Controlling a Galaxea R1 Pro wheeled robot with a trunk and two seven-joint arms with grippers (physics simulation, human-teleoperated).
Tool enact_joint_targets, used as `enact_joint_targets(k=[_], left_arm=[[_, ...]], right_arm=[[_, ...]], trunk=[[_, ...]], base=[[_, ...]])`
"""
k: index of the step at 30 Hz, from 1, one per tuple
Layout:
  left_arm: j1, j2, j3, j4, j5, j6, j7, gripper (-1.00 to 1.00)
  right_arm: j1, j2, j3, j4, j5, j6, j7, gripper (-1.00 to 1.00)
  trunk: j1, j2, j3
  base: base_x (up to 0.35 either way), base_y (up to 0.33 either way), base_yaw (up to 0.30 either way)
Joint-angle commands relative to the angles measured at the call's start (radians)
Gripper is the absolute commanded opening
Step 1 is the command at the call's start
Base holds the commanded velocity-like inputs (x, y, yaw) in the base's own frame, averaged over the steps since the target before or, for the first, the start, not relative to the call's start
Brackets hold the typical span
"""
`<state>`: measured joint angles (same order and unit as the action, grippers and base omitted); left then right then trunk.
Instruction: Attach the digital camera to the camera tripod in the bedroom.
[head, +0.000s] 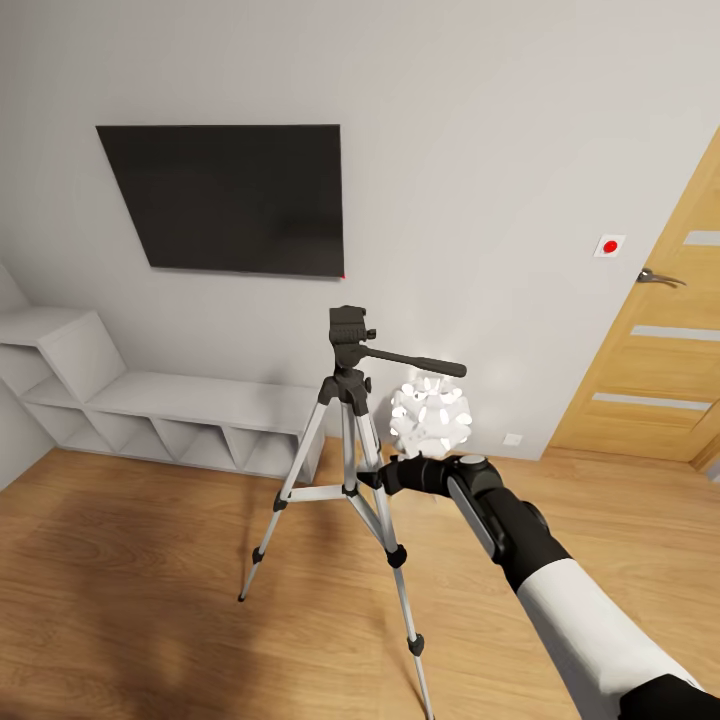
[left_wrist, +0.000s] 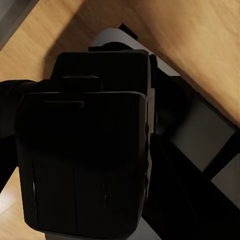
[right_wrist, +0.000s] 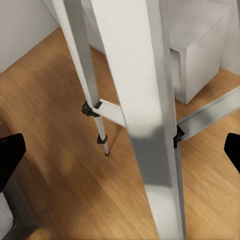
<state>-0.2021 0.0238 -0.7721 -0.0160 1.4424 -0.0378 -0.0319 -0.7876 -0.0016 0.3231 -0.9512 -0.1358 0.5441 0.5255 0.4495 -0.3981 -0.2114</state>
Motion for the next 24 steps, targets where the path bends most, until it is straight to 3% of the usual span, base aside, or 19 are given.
enact_joint_targets(k=[1,7,14,24], left_arm=[[0.000,0.000,-0.008,0.000,0.009,-0.002,-0.005,-1.00],[0.000,-0.012,-0.009,0.000,0.005,-0.002,-0.004,-1.00],[0.000,-0.017,-0.008,0.001,-0.044,-0.002,-0.003,-1.00],[0.000,-0.018,-0.007,0.001,-0.051,-0.002,-0.003,-1.00]], right_arm=[[-0.001,0.000,0.000,0.000,-0.010,0.009,-0.002,1.00],[-0.001,0.003,0.001,0.003,-0.010,0.010,-0.004,1.00],[-0.001,0.003,0.001,0.008,-0.011,0.010,-0.005,1.00],[-0.001,0.014,0.001,0.009,-0.011,0.011,-0.004,1.00]], trunk=[[0.001,-0.002,-0.002],[0.001,-0.002,-0.002],[0.001,-0.002,-0.002],[0.001,-0.002,-0.002]], base=[[0.000,0.000,0.000],[0.085,0.000,0.000],[0.112,0.000,0.000],[0.004,0.000,0.000]])
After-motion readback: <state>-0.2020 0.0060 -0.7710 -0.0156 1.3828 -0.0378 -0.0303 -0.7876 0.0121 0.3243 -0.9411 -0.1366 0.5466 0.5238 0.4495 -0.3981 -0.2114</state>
